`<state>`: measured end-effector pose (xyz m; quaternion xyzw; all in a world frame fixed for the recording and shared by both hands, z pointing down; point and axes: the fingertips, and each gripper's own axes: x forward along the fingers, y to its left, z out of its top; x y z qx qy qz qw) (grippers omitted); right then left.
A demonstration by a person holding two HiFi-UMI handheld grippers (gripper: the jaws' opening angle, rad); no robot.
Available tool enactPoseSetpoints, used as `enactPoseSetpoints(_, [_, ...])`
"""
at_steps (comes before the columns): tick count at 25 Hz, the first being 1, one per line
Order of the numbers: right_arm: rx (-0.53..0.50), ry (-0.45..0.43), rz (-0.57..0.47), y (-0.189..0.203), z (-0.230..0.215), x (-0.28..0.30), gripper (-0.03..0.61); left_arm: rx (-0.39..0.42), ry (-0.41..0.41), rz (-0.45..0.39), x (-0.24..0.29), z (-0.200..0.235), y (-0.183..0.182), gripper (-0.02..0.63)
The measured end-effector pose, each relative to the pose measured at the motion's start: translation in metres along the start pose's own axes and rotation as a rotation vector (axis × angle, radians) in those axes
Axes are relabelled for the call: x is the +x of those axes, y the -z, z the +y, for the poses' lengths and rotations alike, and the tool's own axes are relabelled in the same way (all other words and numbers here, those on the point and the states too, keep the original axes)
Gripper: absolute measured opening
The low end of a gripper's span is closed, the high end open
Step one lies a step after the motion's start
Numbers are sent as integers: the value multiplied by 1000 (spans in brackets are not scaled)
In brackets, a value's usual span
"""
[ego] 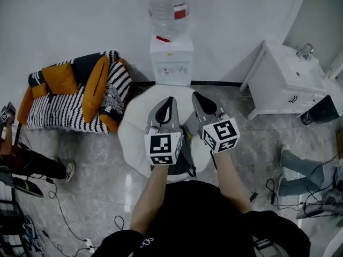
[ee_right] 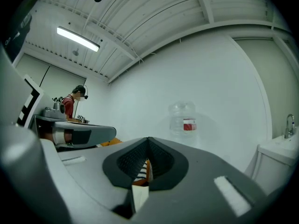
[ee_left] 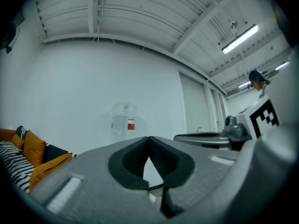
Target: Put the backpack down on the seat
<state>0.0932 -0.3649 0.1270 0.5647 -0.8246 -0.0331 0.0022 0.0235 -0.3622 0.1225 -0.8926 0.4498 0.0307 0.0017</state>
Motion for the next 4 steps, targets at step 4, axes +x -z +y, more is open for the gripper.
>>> enactPoseSetpoints(4, [24, 8, 11, 9, 4, -2, 6, 22, 11, 21, -7, -1, 3, -1])
